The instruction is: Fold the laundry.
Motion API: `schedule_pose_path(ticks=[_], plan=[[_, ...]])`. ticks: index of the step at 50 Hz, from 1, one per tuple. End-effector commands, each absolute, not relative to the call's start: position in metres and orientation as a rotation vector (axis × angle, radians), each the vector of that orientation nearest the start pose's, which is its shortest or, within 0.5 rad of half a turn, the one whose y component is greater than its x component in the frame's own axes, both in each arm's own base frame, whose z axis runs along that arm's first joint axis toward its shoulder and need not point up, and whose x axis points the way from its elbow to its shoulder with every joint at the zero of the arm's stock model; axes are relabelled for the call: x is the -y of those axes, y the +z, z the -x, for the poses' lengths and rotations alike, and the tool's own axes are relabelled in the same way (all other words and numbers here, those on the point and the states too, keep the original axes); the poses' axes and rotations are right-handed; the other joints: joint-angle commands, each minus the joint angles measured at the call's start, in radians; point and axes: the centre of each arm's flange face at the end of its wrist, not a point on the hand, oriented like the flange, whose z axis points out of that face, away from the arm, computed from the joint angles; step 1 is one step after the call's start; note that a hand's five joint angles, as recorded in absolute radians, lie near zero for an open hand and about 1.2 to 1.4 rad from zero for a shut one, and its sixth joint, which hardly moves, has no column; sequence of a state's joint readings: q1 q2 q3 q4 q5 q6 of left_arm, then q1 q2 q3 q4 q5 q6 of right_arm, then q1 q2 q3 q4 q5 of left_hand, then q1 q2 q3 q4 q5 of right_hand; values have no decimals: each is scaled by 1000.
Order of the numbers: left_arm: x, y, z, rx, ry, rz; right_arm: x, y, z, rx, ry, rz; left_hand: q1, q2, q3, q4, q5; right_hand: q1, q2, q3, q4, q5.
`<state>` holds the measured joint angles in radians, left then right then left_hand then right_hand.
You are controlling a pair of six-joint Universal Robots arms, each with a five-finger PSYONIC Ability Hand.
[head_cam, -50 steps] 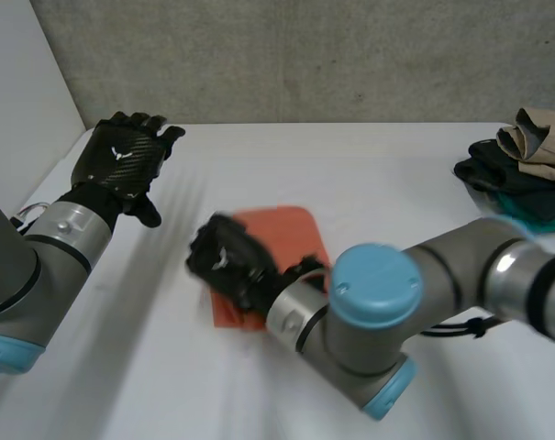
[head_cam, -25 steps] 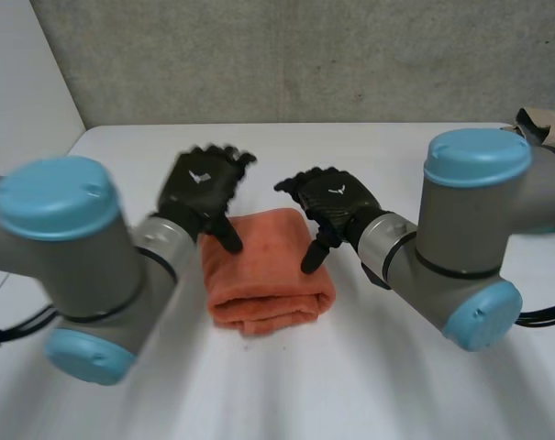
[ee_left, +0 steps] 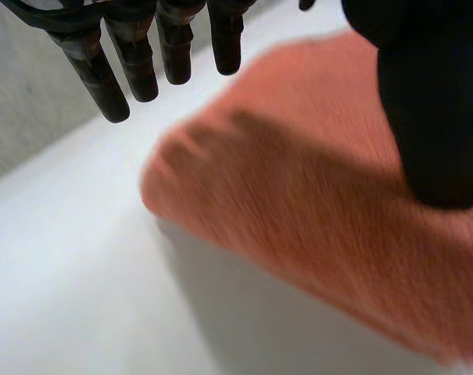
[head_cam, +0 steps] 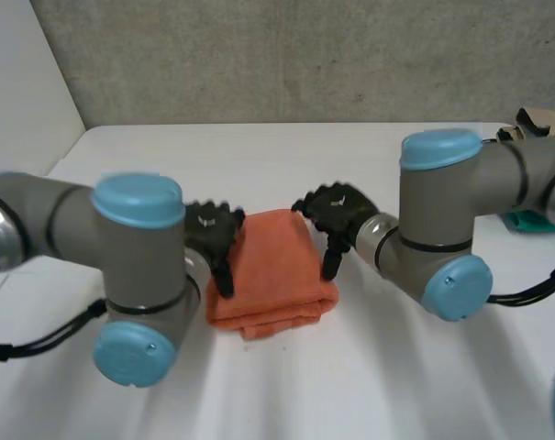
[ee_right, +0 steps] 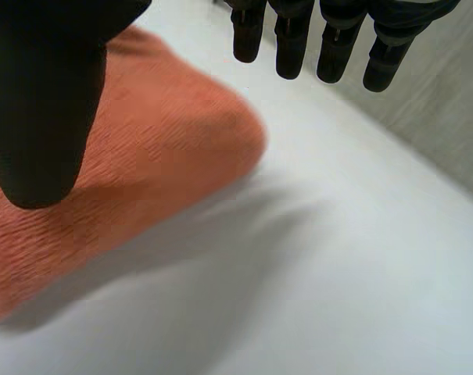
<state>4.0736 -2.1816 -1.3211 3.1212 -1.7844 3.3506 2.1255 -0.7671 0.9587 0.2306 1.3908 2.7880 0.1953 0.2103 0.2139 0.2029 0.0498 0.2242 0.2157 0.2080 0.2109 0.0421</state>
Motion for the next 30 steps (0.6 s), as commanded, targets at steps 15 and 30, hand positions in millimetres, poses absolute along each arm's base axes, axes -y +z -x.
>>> schedule_pose_path(ticks=[15,30], plan=[[233,285,348,-2305,-2384,-1713,191,133,-340,-1850,-1757,1387,-21,-36,-39,-28,-50,-50,-41,-33,-36,-42],[230,283,350,-2312,-2369,-1745,219,103,-369,-1738,-1894,1347,-21,-36,-39,-28,-50,-4,4,12,9,3]])
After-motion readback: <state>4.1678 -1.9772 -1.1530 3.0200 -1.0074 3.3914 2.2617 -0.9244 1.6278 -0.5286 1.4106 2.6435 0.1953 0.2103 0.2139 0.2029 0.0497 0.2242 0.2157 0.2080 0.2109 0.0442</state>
